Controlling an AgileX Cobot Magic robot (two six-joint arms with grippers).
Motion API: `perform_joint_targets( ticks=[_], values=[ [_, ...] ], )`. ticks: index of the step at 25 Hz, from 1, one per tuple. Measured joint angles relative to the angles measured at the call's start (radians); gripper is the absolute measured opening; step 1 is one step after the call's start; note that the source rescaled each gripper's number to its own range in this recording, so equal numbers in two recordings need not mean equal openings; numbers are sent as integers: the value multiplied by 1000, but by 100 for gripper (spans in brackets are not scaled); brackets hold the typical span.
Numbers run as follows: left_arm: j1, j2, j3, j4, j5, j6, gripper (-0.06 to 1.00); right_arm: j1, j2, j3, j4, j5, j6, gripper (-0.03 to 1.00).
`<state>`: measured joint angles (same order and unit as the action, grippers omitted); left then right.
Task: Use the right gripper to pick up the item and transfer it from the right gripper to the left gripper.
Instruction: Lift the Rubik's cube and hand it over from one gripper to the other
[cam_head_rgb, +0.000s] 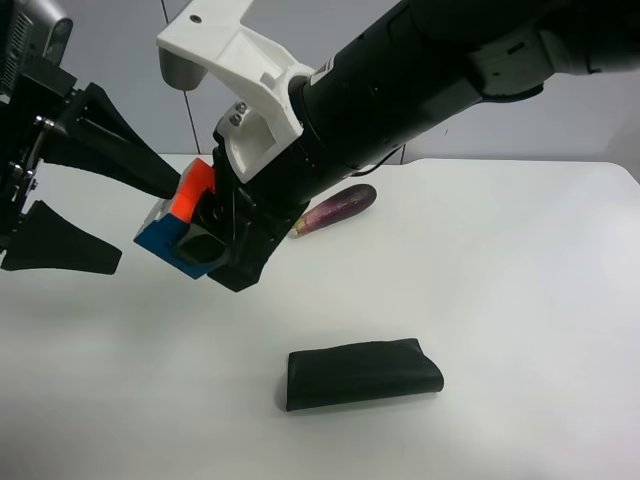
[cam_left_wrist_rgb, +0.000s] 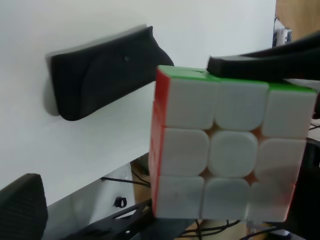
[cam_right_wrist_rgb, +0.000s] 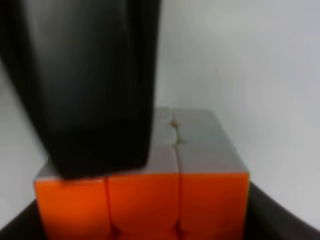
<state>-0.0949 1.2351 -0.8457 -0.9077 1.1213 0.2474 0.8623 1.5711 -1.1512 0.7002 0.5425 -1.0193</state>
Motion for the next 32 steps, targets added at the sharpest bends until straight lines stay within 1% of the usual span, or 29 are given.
perform_joint_targets(
  ticks=[3, 7, 13, 18, 19, 21, 23, 24, 25, 26, 32],
  values=[
    [-58, 0, 0, 0, -43, 2, 100, 0, 0, 0, 0, -1, 0, 0],
    [-110, 0, 0, -2, -116, -1, 100, 0, 0, 0, 16, -2, 0, 0],
    [-112, 31, 0, -36, -131, -1, 100, 0, 0, 0, 77, -3, -52, 0],
    [-112, 67, 0, -46, -89, -1, 100, 0, 0, 0, 99, -2, -77, 0],
    [-112, 71, 0, -46, -84, -1, 98, 0, 0, 0, 99, -2, -77, 0],
    [-112, 72, 0, -46, -79, -2, 86, 0, 0, 0, 99, -2, -77, 0],
    [-112, 72, 0, -46, -78, -2, 58, 0, 0, 0, 100, -2, -78, 0],
    [-112, 72, 0, -55, -77, -2, 39, 0, 1, 0, 100, -2, -79, 0],
    [-115, 72, -1, -66, -77, -2, 18, 0, 2, 0, 100, -1, -81, 0],
    [-117, 72, -2, -72, -77, 2, 0, 0, 5, 0, 100, 2, -82, 0],
    [-117, 72, -2, -78, -85, 11, 1, 0, 6, 0, 99, 3, -98, 0]
  ],
)
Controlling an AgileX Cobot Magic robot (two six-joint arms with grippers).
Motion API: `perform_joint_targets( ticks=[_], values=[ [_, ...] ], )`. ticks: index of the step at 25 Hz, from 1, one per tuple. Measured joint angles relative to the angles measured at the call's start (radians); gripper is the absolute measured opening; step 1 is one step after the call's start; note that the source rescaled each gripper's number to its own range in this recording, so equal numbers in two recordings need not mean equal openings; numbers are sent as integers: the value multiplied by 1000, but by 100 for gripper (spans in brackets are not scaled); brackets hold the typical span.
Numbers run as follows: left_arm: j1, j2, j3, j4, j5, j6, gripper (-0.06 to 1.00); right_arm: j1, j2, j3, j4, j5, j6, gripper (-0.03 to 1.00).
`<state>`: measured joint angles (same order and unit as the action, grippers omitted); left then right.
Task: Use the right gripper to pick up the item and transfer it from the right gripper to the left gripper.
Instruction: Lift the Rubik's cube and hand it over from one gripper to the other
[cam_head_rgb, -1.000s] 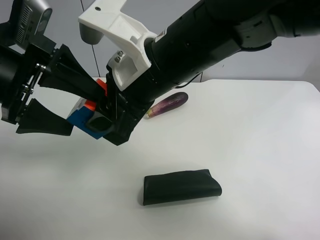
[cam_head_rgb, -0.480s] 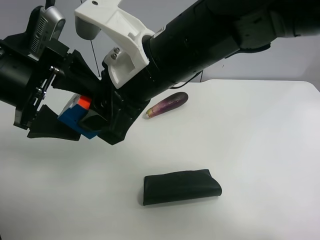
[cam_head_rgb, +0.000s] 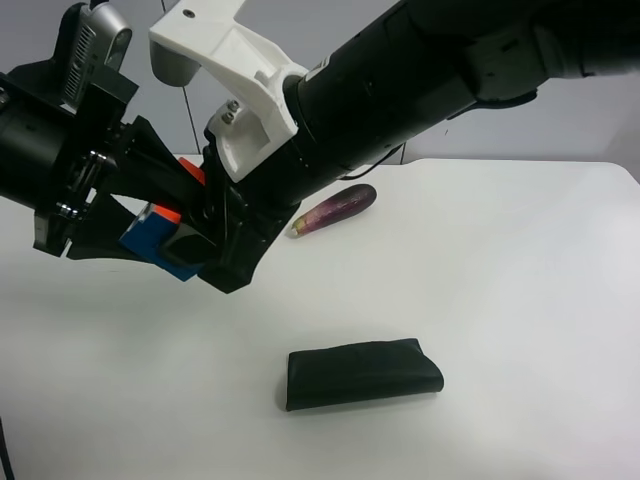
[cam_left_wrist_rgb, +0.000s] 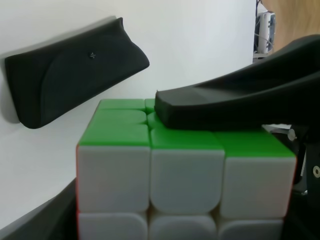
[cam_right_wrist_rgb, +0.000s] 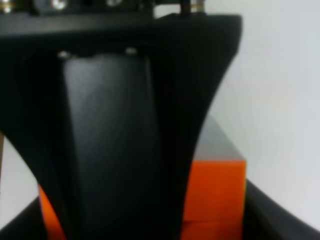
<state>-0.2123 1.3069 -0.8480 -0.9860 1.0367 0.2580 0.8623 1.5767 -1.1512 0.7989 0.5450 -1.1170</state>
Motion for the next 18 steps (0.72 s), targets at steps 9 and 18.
perform_joint_targets(
  ticks=[9, 18],
  values=[
    [0, 1, 0, -2, -22, -4, 1, 0, -6, 0, -8, 26, -23, 96],
    [0, 1, 0, -2, -21, -4, 1, 0, -168, 0, -218, 170, 189, 100]
  ],
)
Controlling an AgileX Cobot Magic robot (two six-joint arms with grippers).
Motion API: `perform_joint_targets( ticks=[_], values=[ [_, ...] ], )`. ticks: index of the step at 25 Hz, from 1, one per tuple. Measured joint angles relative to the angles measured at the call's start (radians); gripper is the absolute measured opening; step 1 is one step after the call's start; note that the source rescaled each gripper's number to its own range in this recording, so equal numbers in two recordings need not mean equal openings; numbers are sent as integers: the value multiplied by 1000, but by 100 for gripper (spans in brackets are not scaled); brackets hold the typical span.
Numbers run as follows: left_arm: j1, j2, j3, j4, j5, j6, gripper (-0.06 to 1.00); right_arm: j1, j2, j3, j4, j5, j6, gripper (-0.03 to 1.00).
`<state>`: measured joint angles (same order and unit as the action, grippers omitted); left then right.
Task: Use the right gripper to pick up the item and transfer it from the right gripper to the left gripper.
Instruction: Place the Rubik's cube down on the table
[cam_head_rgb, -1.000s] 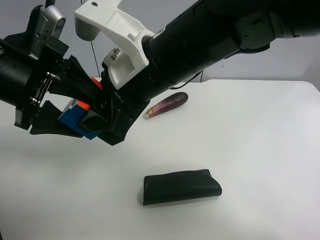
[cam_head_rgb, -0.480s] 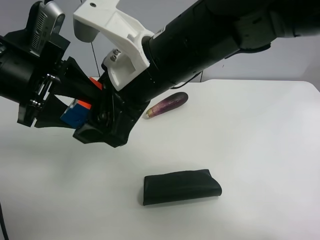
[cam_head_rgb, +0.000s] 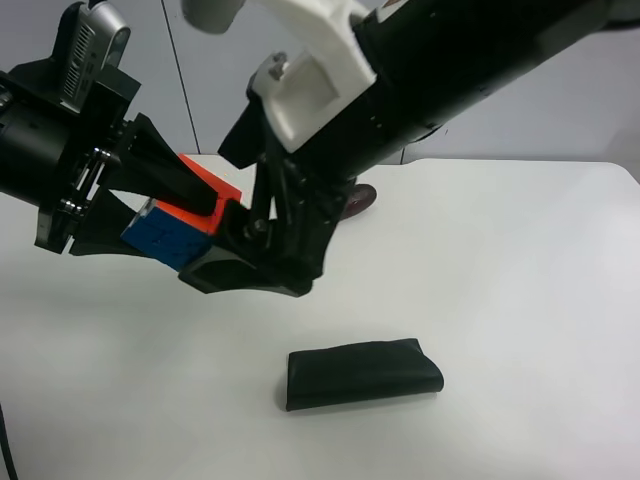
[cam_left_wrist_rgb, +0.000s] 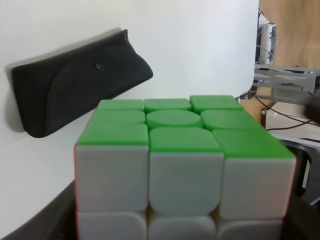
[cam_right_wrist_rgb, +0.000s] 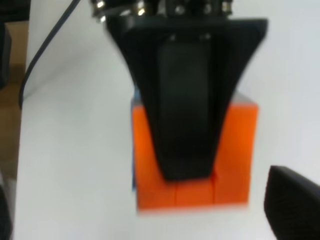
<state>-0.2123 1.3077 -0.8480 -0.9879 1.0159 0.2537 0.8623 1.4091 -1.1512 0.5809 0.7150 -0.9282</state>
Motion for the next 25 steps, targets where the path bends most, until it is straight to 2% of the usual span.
perform_joint_targets(
  ticks=[3, 7, 12, 16, 21, 25],
  values=[
    [0, 0, 0, 0, 1, 0, 1, 0, -81, 0, -123, 120, 139, 100],
    [0, 0, 0, 0, 1, 0, 1, 0, -163, 0, -246, 282, 260, 100],
    [0, 0, 0, 0, 2, 2, 1, 0, -236, 0, -312, 433, 357, 100],
    [0, 0, 0, 1, 17, 8, 1, 0, -301, 0, -322, 491, 410, 100],
    [0, 0, 0, 1, 25, 10, 1, 0, -405, 11, -338, 502, 492, 100],
    [0, 0, 0, 1, 26, 12, 1, 0, -533, 131, -339, 503, 550, 100]
  ],
)
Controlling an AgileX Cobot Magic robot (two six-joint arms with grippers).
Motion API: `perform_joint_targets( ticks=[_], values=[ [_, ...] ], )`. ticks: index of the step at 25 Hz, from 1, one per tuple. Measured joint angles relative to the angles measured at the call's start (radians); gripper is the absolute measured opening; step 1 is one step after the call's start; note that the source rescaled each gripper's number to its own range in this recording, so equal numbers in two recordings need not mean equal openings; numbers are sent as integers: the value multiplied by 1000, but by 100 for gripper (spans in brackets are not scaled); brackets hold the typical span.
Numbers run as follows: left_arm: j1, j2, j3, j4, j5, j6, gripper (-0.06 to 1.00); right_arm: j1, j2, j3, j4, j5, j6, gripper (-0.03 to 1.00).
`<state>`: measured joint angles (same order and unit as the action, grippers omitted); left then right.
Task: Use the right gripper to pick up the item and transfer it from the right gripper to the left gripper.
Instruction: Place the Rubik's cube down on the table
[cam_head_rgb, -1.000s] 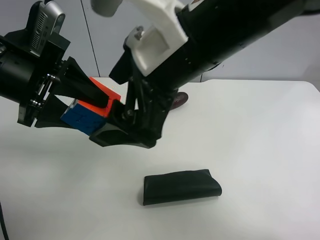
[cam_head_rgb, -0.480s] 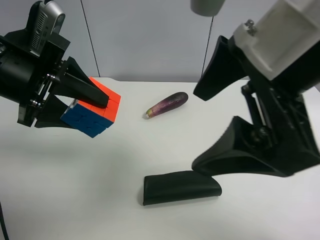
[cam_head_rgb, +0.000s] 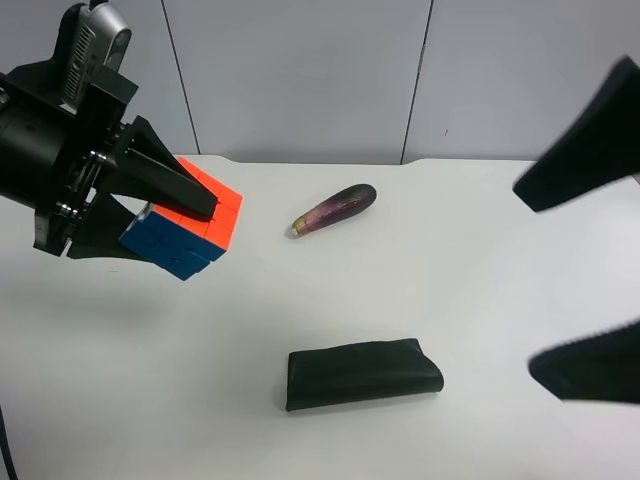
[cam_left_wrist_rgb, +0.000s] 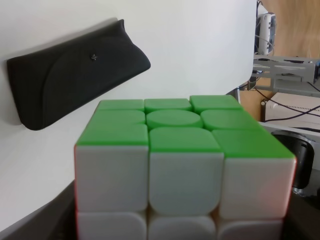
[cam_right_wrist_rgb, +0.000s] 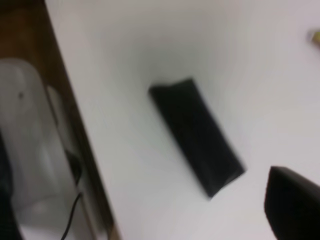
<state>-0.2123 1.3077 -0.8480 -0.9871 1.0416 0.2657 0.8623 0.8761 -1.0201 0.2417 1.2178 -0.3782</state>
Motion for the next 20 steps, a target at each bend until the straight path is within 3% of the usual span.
perform_joint_targets(
  ticks=[4, 12, 20],
  values=[
    [0, 0, 0, 0, 0, 3, 1, 0, -158, 180, -1, -10, 50, 100],
    [0, 0, 0, 0, 0, 4, 1, 2, -514, 484, -17, -130, 186, 100],
    [0, 0, 0, 0, 0, 6, 1, 3, -733, 508, -138, -142, 284, 100]
  ],
)
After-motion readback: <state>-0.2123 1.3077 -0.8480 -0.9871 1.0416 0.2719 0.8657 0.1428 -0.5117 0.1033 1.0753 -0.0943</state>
